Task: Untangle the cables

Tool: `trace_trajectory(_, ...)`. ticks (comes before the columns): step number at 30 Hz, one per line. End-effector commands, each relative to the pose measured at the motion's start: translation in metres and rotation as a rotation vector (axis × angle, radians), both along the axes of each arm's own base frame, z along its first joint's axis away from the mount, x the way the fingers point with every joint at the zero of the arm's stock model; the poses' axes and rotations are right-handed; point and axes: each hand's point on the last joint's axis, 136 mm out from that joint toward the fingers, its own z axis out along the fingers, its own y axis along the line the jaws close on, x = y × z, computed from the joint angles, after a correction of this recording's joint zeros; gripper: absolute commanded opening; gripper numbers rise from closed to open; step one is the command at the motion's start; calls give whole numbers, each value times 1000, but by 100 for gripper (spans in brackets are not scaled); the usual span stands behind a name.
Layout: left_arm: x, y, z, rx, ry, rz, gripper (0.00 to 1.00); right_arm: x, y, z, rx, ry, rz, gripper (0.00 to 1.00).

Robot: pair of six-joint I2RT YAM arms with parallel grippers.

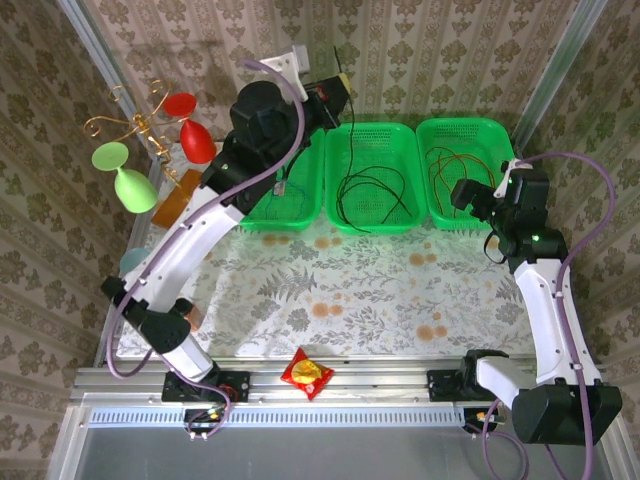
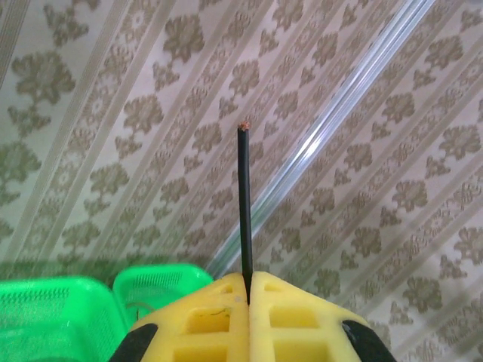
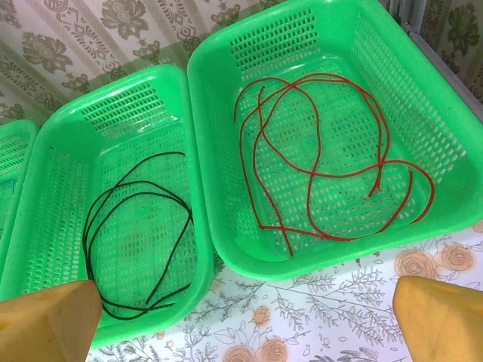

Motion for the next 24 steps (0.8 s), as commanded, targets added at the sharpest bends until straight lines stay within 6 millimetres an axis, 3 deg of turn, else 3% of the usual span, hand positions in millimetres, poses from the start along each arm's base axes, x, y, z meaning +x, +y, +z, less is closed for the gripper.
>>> trace_trajectory(1,6,12,49,-92,-143,68,0,0,9,5,39,-27,28,100)
trace_trajectory(10,36,4,83,-131,-225,96,0,-2,14,2,68,-33,46,100)
trace_trajectory(15,60,7,74,-109,-221,132,0,-5,13,4,51,-39,45,100)
trace_trajectory(18,75,12,59,-77,-198,163,0,-8,12,7,31,-41,48,100)
trace_trajectory(20,88,8,39,-41,-165,175,0,-9,11,8,21,-40,48,100)
trace_trajectory(24,118,-21,-33,55,-36,131,0,-11,10,7,12,-42,45,100)
